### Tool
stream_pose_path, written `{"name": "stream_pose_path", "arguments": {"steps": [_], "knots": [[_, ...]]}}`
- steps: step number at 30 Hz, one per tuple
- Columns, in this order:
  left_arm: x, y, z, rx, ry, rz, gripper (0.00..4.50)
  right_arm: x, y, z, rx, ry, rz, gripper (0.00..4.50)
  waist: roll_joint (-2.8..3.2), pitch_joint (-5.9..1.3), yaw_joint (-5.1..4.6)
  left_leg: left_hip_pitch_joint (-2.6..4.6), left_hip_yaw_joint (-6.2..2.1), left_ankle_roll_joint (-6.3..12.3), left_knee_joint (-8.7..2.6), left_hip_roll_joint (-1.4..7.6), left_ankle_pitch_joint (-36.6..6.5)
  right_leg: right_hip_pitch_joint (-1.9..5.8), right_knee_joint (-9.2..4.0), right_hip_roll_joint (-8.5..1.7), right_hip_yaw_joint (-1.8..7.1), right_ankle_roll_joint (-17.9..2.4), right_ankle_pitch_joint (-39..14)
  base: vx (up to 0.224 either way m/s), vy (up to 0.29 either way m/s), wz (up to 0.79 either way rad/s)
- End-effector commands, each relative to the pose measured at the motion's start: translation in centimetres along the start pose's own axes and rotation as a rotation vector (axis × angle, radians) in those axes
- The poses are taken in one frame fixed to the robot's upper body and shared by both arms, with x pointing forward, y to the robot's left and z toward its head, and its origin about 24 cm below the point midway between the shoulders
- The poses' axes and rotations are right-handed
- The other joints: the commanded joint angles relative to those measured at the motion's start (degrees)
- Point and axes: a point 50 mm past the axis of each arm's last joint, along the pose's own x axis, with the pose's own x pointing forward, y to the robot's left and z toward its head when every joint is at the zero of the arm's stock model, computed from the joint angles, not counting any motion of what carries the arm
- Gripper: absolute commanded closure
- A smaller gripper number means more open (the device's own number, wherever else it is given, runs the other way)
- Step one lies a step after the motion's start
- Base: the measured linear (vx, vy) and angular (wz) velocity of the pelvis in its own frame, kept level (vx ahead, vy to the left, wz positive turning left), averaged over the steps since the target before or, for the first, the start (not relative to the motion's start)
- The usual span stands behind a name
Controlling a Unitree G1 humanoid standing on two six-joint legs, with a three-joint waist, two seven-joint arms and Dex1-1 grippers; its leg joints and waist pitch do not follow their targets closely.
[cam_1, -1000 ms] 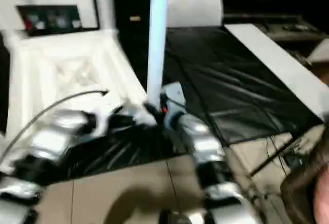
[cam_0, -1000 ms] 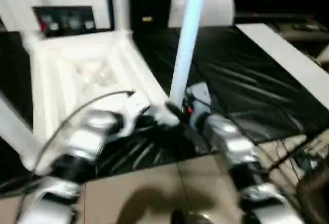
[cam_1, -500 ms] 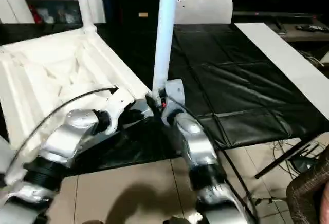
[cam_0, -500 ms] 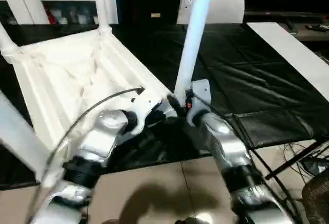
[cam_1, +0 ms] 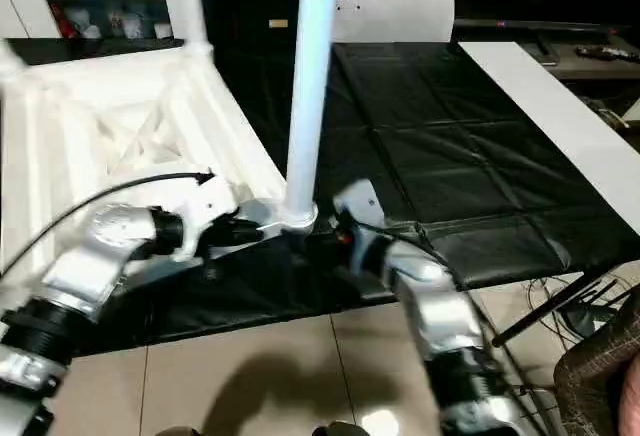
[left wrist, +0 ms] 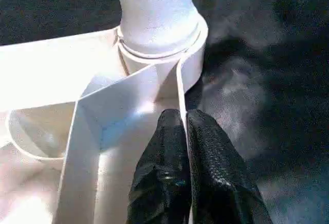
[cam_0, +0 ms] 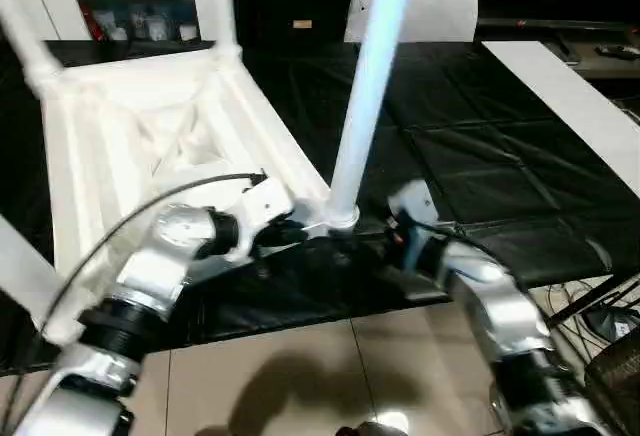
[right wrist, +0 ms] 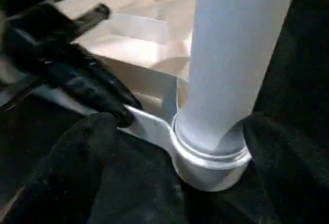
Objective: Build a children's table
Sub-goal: Rotate leg to tighten
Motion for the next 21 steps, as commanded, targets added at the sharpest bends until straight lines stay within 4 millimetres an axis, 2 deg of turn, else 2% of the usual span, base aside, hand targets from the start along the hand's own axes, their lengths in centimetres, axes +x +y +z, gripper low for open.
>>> {"name": "stream_pose_path", "arguments": {"steps": [1,3,6,13,18,21], "knots": [[0.1,-1.2,-2.0,0.04,0.116,-0.179,4.5,-1.8,-0.9,0.7,-0.021,-0.012,0.02,0.07,0.04,-3.45,0.17,-0.19,1.4,4.65,-2.94,0.19,-7.0,3.25,-4.04,-2.9,2.61,-11.0,-5.9,0.0,0.0,0.0],[0.1,-1.3,-2.0,0.056,0.114,-0.212,4.5,-2.1,-1.1,0.8,-0.028,-0.01,0.024,0.07,0.07,-3.45,0.41,-0.07,1.48,4.83,-2.87,0.1,-6.2,3.13,-4.02,-2.79,2.64,-11.3,-4.7,0.0,0.0,0.0],[-0.1,-1.6,-1.9,0.087,0.102,-0.317,4.5,-2.8,-1.3,1.1,-0.052,0.012,0.071,0.07,-0.23,-3.72,0.62,0.06,1.57,4.66,-2.71,0.08,-5.8,3.26,-3.69,-2.73,2.65,-12.2,-2.9,0.0,0.0,0.0],[0.1,-2.2,-1.3,0.152,0.088,-0.478,4.5,-2.7,-0.6,1.1,-0.065,0.05,0.235,0.07,-0.21,-3.96,1.54,0.4,1.61,5.39,-2.53,0.29,-5.5,3.29,-3.06,-2.83,2.66,-14.1,0.8,0.0,0.0,0.0],[0.4,-2.4,-1.1,0.196,0.104,-0.547,4.5,-2.0,-0.6,0.8,-0.073,0.094,0.314,0.51,-0.23,-3.9,1.61,0.41,1.58,4.48,-2.59,0.23,-7.5,3.29,-3.3,-2.94,2.61,-14.0,-2.3,0.0,0.0,0.0],[0.5,-2.3,-1.0,0.209,0.11,-0.559,4.5,-1.6,-0.7,0.8,-0.076,0.108,0.346,0.8,-0.29,-3.87,1.79,0.41,1.58,4.17,-2.58,0.3,-7.4,3.34,-3.28,-3.01,2.64,-13.7,-2.4,0.0,0.0,0.0]]}}
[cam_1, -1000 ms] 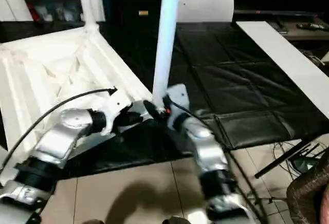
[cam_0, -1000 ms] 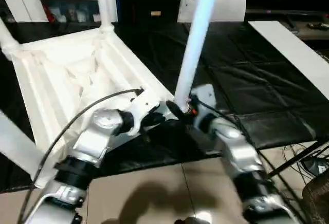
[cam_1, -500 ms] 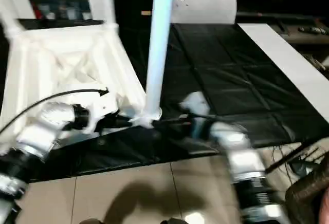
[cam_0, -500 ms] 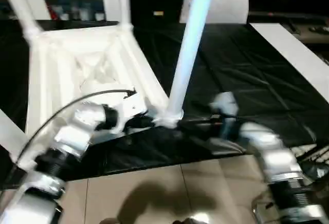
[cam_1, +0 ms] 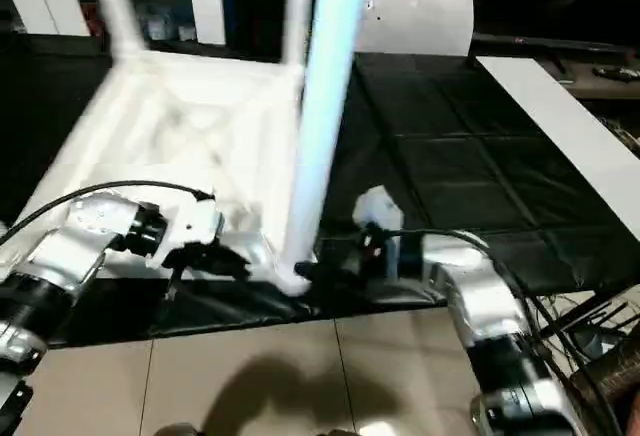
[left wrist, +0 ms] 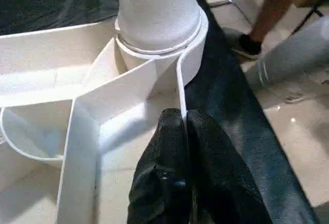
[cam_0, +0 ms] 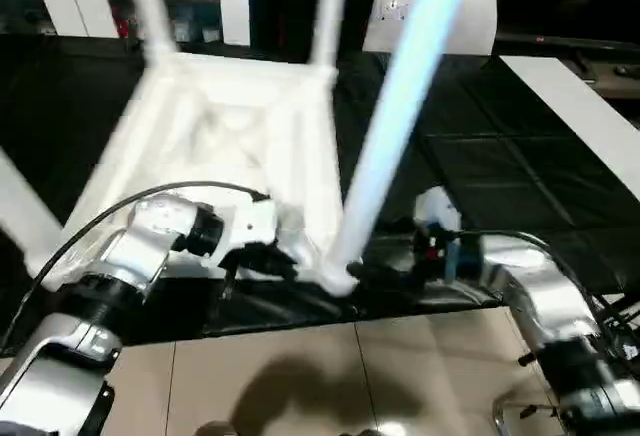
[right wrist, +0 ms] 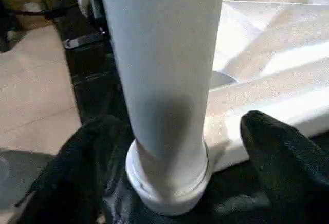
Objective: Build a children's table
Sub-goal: Rotate leg to tighten
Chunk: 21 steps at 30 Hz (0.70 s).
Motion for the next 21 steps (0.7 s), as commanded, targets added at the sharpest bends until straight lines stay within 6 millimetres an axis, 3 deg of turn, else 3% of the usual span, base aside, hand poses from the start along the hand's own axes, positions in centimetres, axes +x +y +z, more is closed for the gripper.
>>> {"name": "stream_pose_path", "arguments": {"steps": [1,5,21], "knots": [[2.0,-1.1,-0.6,0.02,0.078,-0.17,4.5,0.0,-0.5,0.2,-0.022,0.029,0.038,0.9,0.43,-3.45,-0.41,0.11,1.49,3.77,-3.03,0.17,-7.2,3.07,-3.19,-3.04,2.37,-13.8,-2.0,0.0,0.0,0.0],[1.9,-0.9,-0.5,0.031,0.084,-0.182,4.5,0.2,-0.9,0.3,-0.025,0.048,0.075,1.19,0.34,-3.44,-0.31,0.04,1.48,4.0,-2.94,0.14,-6.6,3.2,-3.02,-3.01,2.35,-14.0,-0.8,0.0,0.0,0.0],[1.8,-0.7,-0.8,0.037,0.097,-0.188,4.5,1.1,-1.2,0.3,-0.012,0.068,0.17,2.39,0.1,-3.21,-0.11,0.01,1.52,3.65,-2.95,0.27,-8.0,2.98,-3.2,-3.02,2.32,-13.7,-4.2,0.0,0.0,0.0]]}}
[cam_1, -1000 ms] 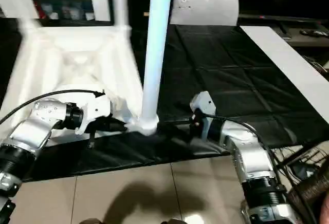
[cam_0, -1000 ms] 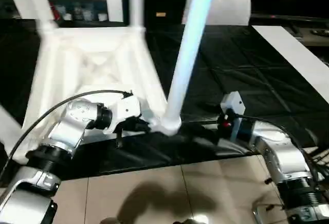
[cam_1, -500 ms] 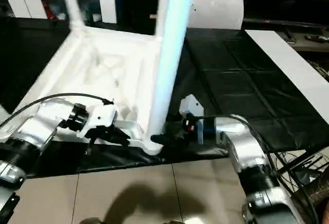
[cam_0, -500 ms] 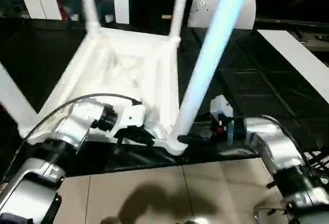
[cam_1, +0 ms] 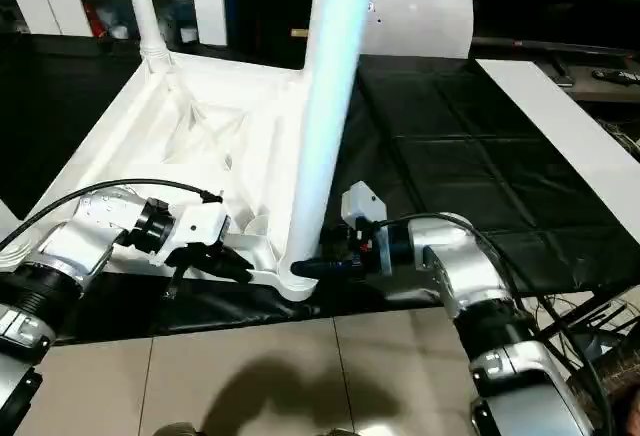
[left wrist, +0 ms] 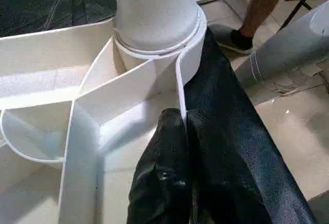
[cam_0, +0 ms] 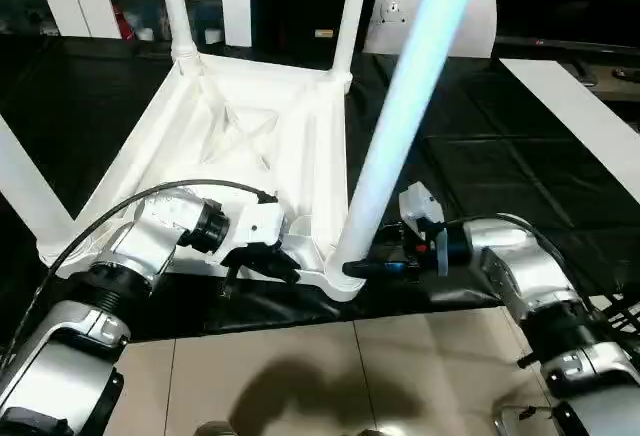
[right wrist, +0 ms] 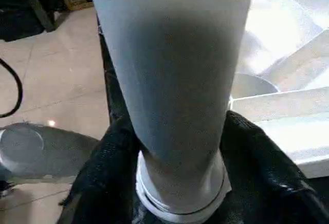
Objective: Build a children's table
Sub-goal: Rotate leg to tighten
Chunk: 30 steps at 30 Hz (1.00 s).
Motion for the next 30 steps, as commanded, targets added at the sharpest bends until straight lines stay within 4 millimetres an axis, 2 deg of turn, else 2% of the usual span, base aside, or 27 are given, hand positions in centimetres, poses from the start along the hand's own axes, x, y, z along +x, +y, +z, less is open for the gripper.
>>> {"name": "stream_pose_path", "arguments": {"steps": [1,8,9,10,12,14,15,17,18,20,21,23,25,26,27,30], "knots": [[1.8,-1.1,-0.7,0.009,0.085,-0.149,4.5,0.0,-0.1,0.1,-0.01,0.018,0.01,2.54,0.34,-3.14,-0.32,0.02,1.5,3.62,-3.19,0.25,-8.2,3.01,-3.61,-3.01,2.32,-13.6,-4.4,0.0,0.0,0.0],[1.7,-0.9,-1.0,-0.004,0.1,-0.117,4.5,0.2,0.3,-0.2,0.001,0.018,0.037,2.6,0.56,-3.13,-0.29,0.07,1.49,3.31,-3.23,0.24,-8.9,2.97,-3.71,-2.97,2.33,-13.6,-4.7,0.0,0.0,0.0],[1.7,-0.7,-1.1,-0.025,0.091,-0.083,4.5,0.3,0.4,-0.3,0.008,0.008,0.036,2.6,0.53,-3.11,-0.29,0.03,1.47,3.25,-3.26,0.24,-9.0,3.02,-3.71,-2.99,2.32,-13.6,-5.0,0.0,0.0,0.0],[1.7,-0.5,-1.1,-0.041,0.082,-0.057,4.5,0.4,0.5,-0.4,0.016,-0.003,0.032,2.6,0.83,-3.04,-0.23,0.12,1.45,3.1,-3.31,0.29,-9.4,2.92,-3.8,-3.0,2.33,-13.7,-5.0,0.0,0.0,0.0],[1.8,-0.2,-1.0,-0.072,0.066,0.001,4.5,0.6,0.7,-0.5,0.038,-0.027,0.015,2.6,0.86,-2.98,-0.05,0.18,1.48,3.01,-3.33,0.3,-9.9,2.91,-3.84,-2.98,2.37,-13.7,-5.8,0.0,0.0,0.0],[1.8,0.0,-1.0,-0.085,0.059,0.028,4.5,0.7,0.7,-0.6,0.047,-0.035,0.0,2.6,0.79,-2.8,0.23,0.35,1.5,2.63,-3.44,0.36,-11.4,2.7,-4.24,-3.05,2.38,-13.2,-8.6,0.0,0.0,0.0],[1.8,0.4,-0.9,-0.123,0.029,0.097,4.5,1.0,0.7,-0.8,0.064,-0.045,-0.06,2.6,1.02,-2.68,0.16,0.32,1.54,2.11,-3.63,0.39,-12.5,2.57,-4.39,-3.05,2.47,-12.7,-10.2,0.0,0.0,0.0],[2.1,1.1,-0.6,-0.199,-0.042,0.215,4.5,1.9,0.6,-1.5,0.108,-0.049,-0.185,2.6,0.83,-2.26,0.24,0.23,1.29,0.41,-4.01,0.2,-15.0,2.45,-5.05,-3.15,2.32,-10.1,-17.9,0.0,0.0,0.0],[2.3,1.3,-0.4,-0.234,-0.071,0.27,4.5,2.7,0.5,-1.9,0.145,-0.051,-0.28,2.6,1.08,-2.29,0.19,0.36,1.19,0.01,-4.04,0.14,-15.9,2.32,-5.26,-3.29,2.33,-9.3,-20.5,0.0,0.0,0.0],[2.5,1.5,-0.2,-0.263,-0.086,0.315,4.5,3.4,0.4,-2.2,0.184,-0.062,-0.34,2.6,0.74,-2.16,-0.35,0.32,0.94,-0.71,-4.19,-0.02,-18.2,1.99,-5.91,-3.28,2.22,-7.0,-26.8,-0.053,-0.001,-0.05],[2.8,1.8,0.1,-0.291,-0.102,0.363,4.5,4.4,0.4,-2.1,0.233,-0.091,-0.394,2.6,0.91,-2.06,-0.83,0.17,0.76,-0.89,-4.29,-0.11,-18.8,1.89,-6.14,-3.32,2.19,-5.9,-29.1,-0.055,0.002,-0.05],[3.4,2.3,0.7,-0.341,-0.131,0.441,4.5,6.2,0.2,-1.8,0.3,-0.131,-0.474,2.6,0.9,-1.97,-1.95,-0.05,0.53,-1.18,-4.38,-0.14,-19.6,1.59,-6.45,-3.34,2.05,-5.0,-31.1,0.0,0.0,0.0],[3.8,2.9,1.3,-0.391,-0.167,0.517,4.5,7.6,0.1,-1.4,0.339,-0.15,-0.528,2.6,0.68,-2.02,-2.5,-0.14,0.41,-0.86,-4.41,-0.25,-19.9,1.61,-6.82,-3.32,1.83,-4.4,-32.0,0.0,0.0,0.0],[4.0,3.3,1.7,-0.407,-0.179,0.554,4.5,8.3,-0.1,-1.1,0.36,-0.151,-0.566,2.6,1.0,-2.05,-2.67,-0.08,0.38,-0.64,-4.53,-0.16,-19.7,1.58,-6.86,-3.3,1.86,-4.5,-30.8,0.0,0.0,0.0],[4.0,3.3,1.7,-0.407,-0.179,0.554,4.5,8.3,-0.1,-1.1,0.36,-0.151,-0.566,2.6,0.97,-2.05,-2.82,-0.1,0.48,-0.47,-4.55,-0.18,-19.6,1.51,-6.87,-3.18,1.91,-4.7,-29.9,0.0,0.0,0.0],[4.4,4.4,2.8,-0.438,-0.195,0.664,4.5,10.0,-0.7,-0.4,0.42,-0.152,-0.695,2.6,0.9,-2.0,-3.29,0.25,0.59,-0.53,-4.4,-0.35,-20.4,1.03,-6.94,-3.05,2.04,-4.9,-29.6,0.0,0.0,0.0]]}}
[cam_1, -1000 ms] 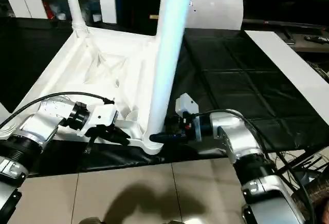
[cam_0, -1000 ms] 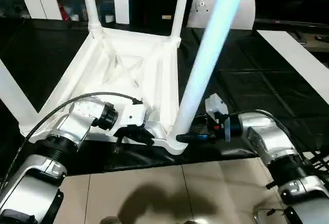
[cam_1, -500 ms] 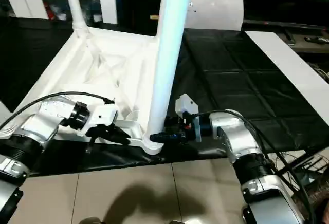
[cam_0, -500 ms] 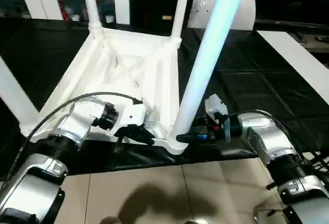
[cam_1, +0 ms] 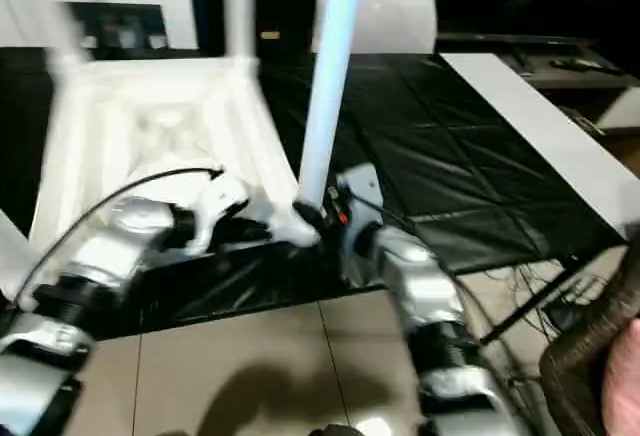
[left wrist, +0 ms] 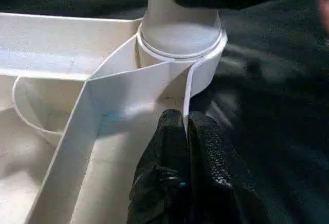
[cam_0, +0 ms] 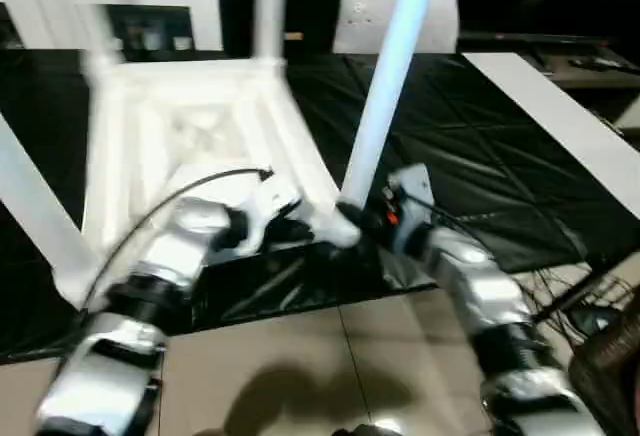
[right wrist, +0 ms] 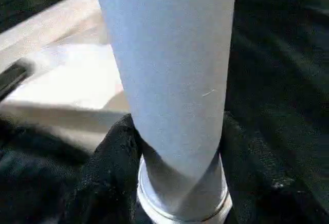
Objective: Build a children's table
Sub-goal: Rotate leg to tighten
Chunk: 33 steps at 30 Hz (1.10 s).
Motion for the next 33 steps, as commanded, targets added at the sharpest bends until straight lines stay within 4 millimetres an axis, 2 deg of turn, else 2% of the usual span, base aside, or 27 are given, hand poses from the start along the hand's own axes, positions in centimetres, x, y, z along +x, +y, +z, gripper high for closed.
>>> {"name": "stream_pose_path", "arguments": {"steps": [1,4,5,6,7,9,11,12,13,15,21,24,25,27,28,33], "knots": [[1.7,-0.5,2.9,-0.033,-0.119,0.09,4.5,2.0,4.5,-2.0,0.076,0.102,0.1,2.6,0.57,-2.2,-0.02,0.07,0.42,-0.05,-4.07,-0.25,-19.7,1.28,-6.05,-2.86,1.88,-5.2,-28.1,0.0,0.0,0.0],[2.2,-0.7,3.4,-0.02,-0.112,0.132,4.5,3.0,5.0,-1.4,0.135,0.084,-0.001,2.6,0.72,-2.33,-0.31,-0.25,0.65,0.4,-4.14,-0.23,-17.2,1.43,-5.38,-2.59,2.24,-6.3,-21.8,0.0,0.0,0.0],[2.2,-0.7,3.4,-0.014,-0.107,0.136,4.5,3.0,5.1,-1.3,0.132,0.078,-0.001,2.6,0.88,-2.3,-0.33,-0.33,0.62,0.38,-4.21,-0.23,-17.1,1.55,-5.3,-2.5,2.16,-6.4,-21.3,0.0,0.0,0.0],[2.2,-0.7,3.4,-0.008,-0.099,0.141,4.5,3.1,5.2,-1.2,0.125,0.071,0.001,2.25,0.88,-2.39,-0.25,-0.27,0.76,0.63,-4.08,-0.24,-16.7,1.58,-5.33,-2.5,2.23,-6.5,-20.0,0.0,0.0,0.0],[2.2,-0.7,3.4,-0.007,-0.098,0.141,4.5,3.1,5.2,-1.1,0.123,0.068,0.001,2.25,0.89,-2.49,-0.2,-0.27,0.85,0.9,-4.0,-0.14,-15.6,1.64,-5.1,-2.49,2.34,-7.0,-17.6,0.0,0.0,0.0],[2.0,-0.7,3.0,0.009,-0.074,0.14,4.5,3.0,5.1,-0.8,0.114,0.03,-0.013,1.88,0.92,-2.6,-0.24,-0.55,0.91,1.17,-4.0,-0.11,-14.5,1.89,-4.84,-2.46,2.34,-7.7,-15.7,0.0,0.0,0.0],[1.9,-0.7,2.8,0.015,-0.068,0.133,4.5,2.9,4.9,-0.7,0.108,0.017,-0.01,1.8,1.01,-2.76,-0.25,-0.62,0.99,1.26,-3.86,-0.04,-12.9,2.03,-4.58,-2.58,2.48,-8.7,-12.7,0.0,0.0,0.0],[1.8,-0.7,2.6,0.023,-0.061,0.123,4.5,2.7,4.8,-0.6,0.092,0.007,0.0,1.73,1.03,-2.81,-0.21,-0.79,1.05,1.33,-3.78,-0.12,-11.2,2.34,-4.31,-2.49,2.5,-9.3,-10.0,0.051,-0.007,-0.02],[1.7,-0.8,2.4,0.035,-0.052,0.101,4.5,2.4,4.4,-0.5,0.068,-0.005,0.015,1.63,1.0,-2.86,-0.1,-0.57,1.19,1.56,-3.64,-0.05,-10.3,2.31,-4.14,-2.43,2.59,-9.8,-7.6,0.0,0.0,0.0],[1.4,-0.8,2.0,0.043,-0.041,0.069,4.5,1.8,3.9,-0.5,0.051,-0.012,0.028,1.41,0.96,-2.83,-0.02,-0.61,1.3,2.16,-3.63,-0.14,-9.2,2.55,-3.98,-2.38,2.63,-10.5,-5.6,0.029,-0.004,0.0],[0.4,-1.1,0.8,0.097,-0.027,-0.047,4.5,-0.2,2.0,-0.2,-0.047,-0.038,0.092,0.88,0.89,-2.76,-0.34,-0.8,1.3,2.48,-3.73,-0.13,-10.3,2.83,-4.29,-2.41,2.67,-10.2,-8.5,0.0,0.0,0.0],[-0.8,-1.0,-0.6,0.171,0.031,-0.155,4.5,-2.6,0.2,0.5,-0.131,-0.047,0.209,0.61,0.89,-3.05,-0.06,-0.74,1.45,3.95,-3.33,-0.01,-7.7,2.92,-3.86,-2.28,2.76,-11.3,-3.4,0.0,0.0,0.0],[-0.8,-1.0,-0.6,0.171,0.031,-0.155,4.5,-2.6,0.2,0.5,-0.131,-0.047,0.209,0.52,0.89,-2.96,-0.01,-0.76,1.53,4.49,-3.3,-0.05,-7.3,2.9,-3.72,-2.19,2.73,-11.8,-2.4,0.0,0.0,0.0],[-1.0,-1.0,-0.7,0.184,0.037,-0.174,4.5,-3.1,-0.2,0.6,-0.148,-0.044,0.242,0.4,0.92,-2.86,-0.03,-0.65,1.59,4.35,-3.36,0.07,-7.9,2.7,-3.79,-2.35,2.72,-12.5,-3.4,0.0,0.0,0.0],[-1.4,-1.0,-1.0,0.218,0.058,-0.219,4.5,-3.7,-0.7,0.9,-0.171,-0.04,0.277,0.17,0.95,-2.81,0.08,-0.53,1.55,4.27,-3.39,0.08,-8.8,2.67,-3.94,-2.31,2.68,-12.2,-4.9,0.0,0.0,0.0],[-2.4,-1.2,-1.7,0.289,0.1,-0.362,4.5,-4.9,-1.8,1.6,-0.231,0.002,0.368,0.01,0.92,-2.79,0.72,-0.2,1.71,4.0,-3.32,0.26,-9.5,2.46,-3.78,-2.32,2.79,-12.6,-5.0,0.0,0.0,0.0]]}}
